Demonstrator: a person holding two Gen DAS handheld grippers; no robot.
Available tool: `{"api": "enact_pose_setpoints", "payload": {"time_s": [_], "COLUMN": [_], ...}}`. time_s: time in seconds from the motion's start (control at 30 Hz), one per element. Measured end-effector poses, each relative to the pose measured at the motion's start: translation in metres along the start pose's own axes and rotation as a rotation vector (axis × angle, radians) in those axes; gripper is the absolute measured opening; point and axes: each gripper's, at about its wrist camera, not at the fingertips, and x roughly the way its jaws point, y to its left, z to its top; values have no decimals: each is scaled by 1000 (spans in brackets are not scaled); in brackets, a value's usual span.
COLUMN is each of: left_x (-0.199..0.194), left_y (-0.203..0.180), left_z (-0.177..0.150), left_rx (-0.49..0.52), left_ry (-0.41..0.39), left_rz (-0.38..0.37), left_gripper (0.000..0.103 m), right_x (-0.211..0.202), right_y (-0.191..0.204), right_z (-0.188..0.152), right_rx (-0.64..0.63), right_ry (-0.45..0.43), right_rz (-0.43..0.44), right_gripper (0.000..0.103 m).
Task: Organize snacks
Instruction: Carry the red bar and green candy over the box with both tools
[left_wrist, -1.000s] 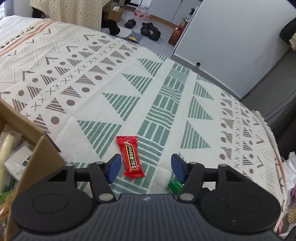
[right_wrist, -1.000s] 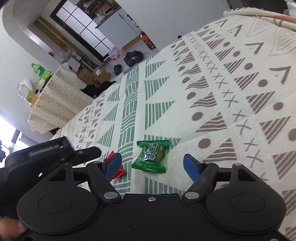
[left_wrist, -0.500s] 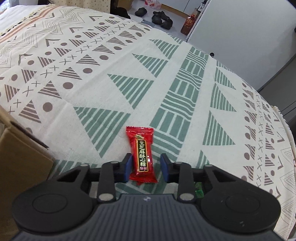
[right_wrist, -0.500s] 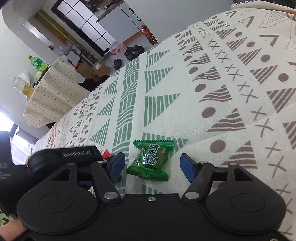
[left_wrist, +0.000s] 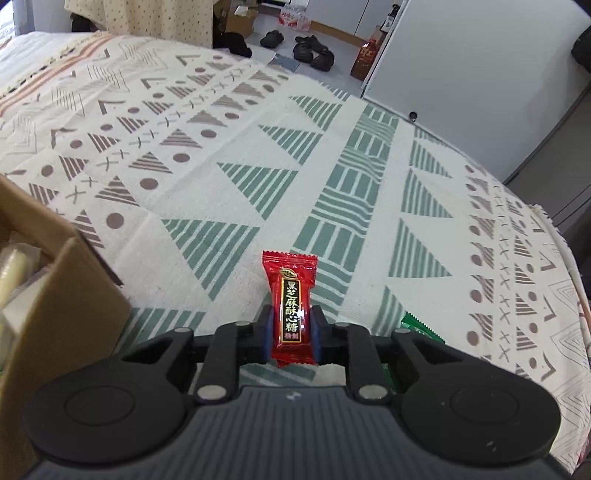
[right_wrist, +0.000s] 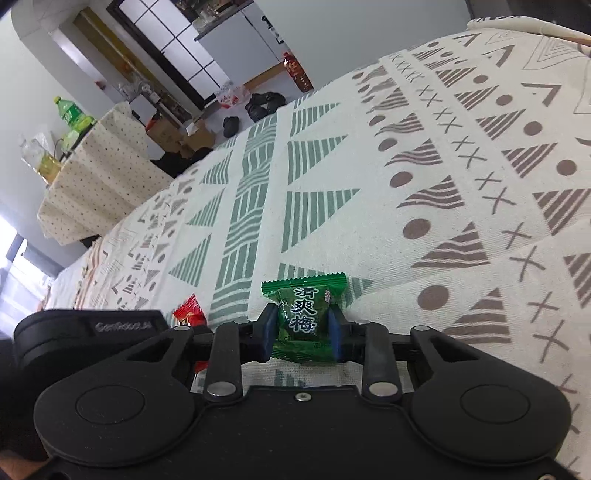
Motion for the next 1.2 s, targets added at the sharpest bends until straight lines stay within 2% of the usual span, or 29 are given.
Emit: {"api": "enact_pose_setpoints", "payload": {"time_s": [0.33,0.7,1.2], "left_x": [-51,-113,-194], "left_y": [-2,11,68], "left_z": [-10,-23,-31], "left_rx": [50,45,23], "left_ry": [-49,-108,-205], "left_rz": [-19,-47,-61], "left_gripper": [19,19,19], "right_x": [-34,-84,-133], "right_y": [1,15,51], "right_z": [0,-10,-37], "right_rx": [41,63,46], "right_ry": [-51,-127,-200], "right_rz": [34,61,98], "right_gripper": [27,27,27]}}
